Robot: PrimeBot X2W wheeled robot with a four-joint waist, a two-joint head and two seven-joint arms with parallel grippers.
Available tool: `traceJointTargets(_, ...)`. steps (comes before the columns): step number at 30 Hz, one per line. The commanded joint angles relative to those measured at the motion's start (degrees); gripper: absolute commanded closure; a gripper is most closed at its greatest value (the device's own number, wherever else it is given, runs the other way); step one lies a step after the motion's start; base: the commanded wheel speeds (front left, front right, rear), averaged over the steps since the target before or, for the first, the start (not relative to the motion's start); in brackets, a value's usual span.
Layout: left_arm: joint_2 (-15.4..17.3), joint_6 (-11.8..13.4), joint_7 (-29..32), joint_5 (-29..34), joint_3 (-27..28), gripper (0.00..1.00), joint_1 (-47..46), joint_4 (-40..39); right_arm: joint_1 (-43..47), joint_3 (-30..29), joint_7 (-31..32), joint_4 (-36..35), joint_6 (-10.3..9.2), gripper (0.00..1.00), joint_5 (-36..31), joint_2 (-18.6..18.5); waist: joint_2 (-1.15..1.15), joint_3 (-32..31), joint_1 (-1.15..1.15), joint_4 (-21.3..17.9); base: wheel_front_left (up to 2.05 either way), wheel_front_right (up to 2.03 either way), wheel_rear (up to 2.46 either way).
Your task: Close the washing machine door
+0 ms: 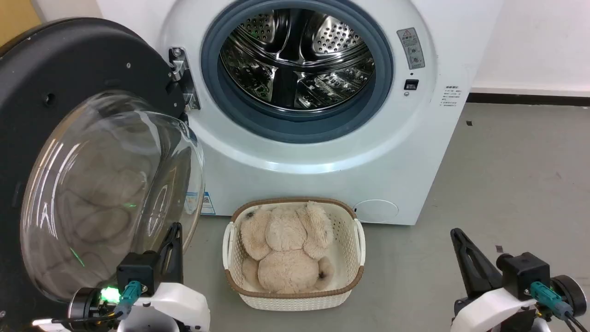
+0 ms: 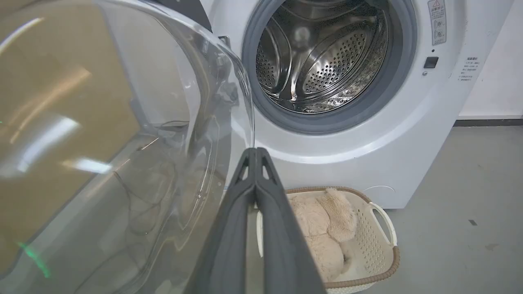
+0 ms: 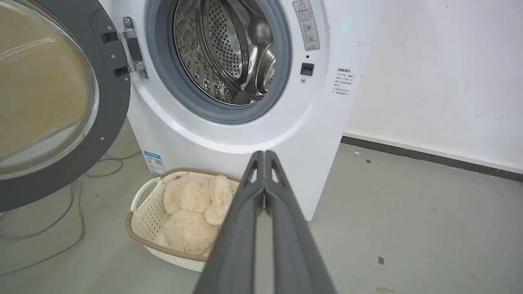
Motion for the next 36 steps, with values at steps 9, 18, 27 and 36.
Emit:
traceJointTargets(9,-0.04,-0.31,0.02,0.17,0.04,1.00,0.52,-0.24,-0.81,-0.02,0.03,0.10,0.05,1.00,-0.44,0.27,0.00,0.00,0.00,0.00,0.00,0.00,0.00)
traceJointTargets(18,-0.04,-0.31,0.02,0.17,0.04,1.00,0.52,-0.24,-0.81,-0.02,0.03,0.10,0.05,1.00,-0.44,0.27,0.00,0.00,0.00,0.00,0.00,0.00,0.00)
traceJointTargets(27,-0.04,-0.31,0.02,0.17,0.04,1.00,0.52,-0.24,-0.81,-0.02,0.03,0.10,0.05,1.00,-0.44,0.27,0.00,0.00,0.00,0.00,0.00,0.00,0.00)
traceJointTargets(36,-0.01,0.03,0.00,-0.01,-0.01,0.00,0.00,0.05,0.03,-0.01,0.00,0.00,0.00,0.00,0.03,0.00,0.00,0.00,0.00,0.00,0.00,0.00,0.00)
